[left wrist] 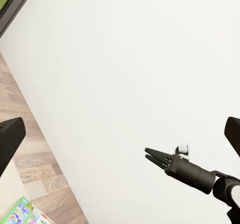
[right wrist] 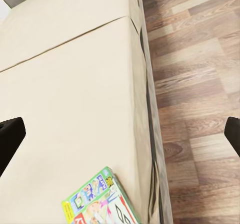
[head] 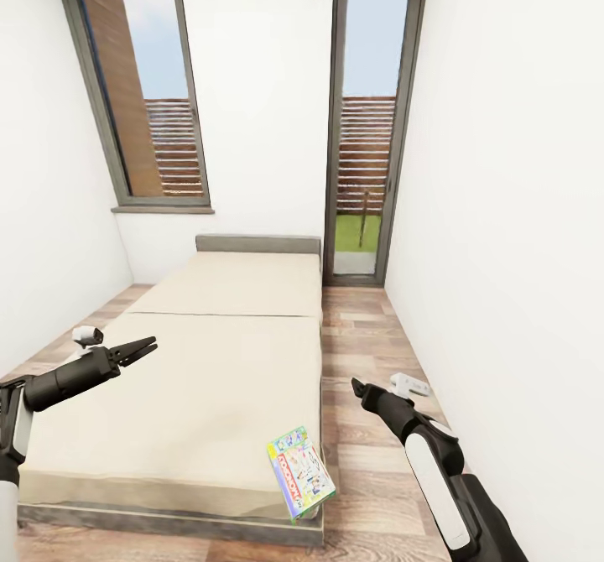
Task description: Put all the toys in the child's room - the three board games (two on the bed and one on the table), the two jigsaw puzzles on the table, and the tennis ball on the table - inside the toy box on the table in the child's room.
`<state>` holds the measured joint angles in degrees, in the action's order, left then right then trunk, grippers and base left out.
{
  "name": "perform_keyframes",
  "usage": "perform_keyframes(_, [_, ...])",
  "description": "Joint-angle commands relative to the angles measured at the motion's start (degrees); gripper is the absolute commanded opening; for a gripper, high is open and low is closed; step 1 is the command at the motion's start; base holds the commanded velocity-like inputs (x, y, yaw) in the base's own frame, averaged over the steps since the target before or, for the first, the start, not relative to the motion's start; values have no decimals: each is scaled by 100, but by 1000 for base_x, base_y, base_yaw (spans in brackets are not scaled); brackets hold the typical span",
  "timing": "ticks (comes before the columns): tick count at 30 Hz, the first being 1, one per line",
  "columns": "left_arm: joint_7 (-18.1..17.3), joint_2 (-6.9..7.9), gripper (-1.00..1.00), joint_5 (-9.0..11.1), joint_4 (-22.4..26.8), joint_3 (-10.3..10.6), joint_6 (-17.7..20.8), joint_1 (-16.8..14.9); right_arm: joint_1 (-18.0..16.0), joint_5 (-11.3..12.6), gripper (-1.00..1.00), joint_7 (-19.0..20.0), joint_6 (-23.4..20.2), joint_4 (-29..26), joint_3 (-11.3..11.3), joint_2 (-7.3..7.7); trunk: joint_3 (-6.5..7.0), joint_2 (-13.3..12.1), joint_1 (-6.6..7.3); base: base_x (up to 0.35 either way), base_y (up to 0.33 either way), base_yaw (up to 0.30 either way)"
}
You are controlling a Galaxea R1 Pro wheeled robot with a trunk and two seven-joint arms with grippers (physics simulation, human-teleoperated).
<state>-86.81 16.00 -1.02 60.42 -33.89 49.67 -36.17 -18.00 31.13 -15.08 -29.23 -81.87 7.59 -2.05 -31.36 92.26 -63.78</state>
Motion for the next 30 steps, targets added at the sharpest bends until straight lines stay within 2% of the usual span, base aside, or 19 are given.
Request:
perform_keyframes(1, [-29,0,100,-12,-1,11,60,-4,-4,60,100,-56,-12,-7,6,1,-15,45,-22,0,0,0])
perform_keyframes(10, [-24,8,100,-12,1,239,52,-4,-2,60,100,-56,-13,-4,4,2,-91,406,-220,0,0,0])
perform_keyframes(30, [-20,1,100,-12,-1,260,52,-4,-2,60,100,-56,-11,-6,-3,3,-261,1208,-659,0,0,0])
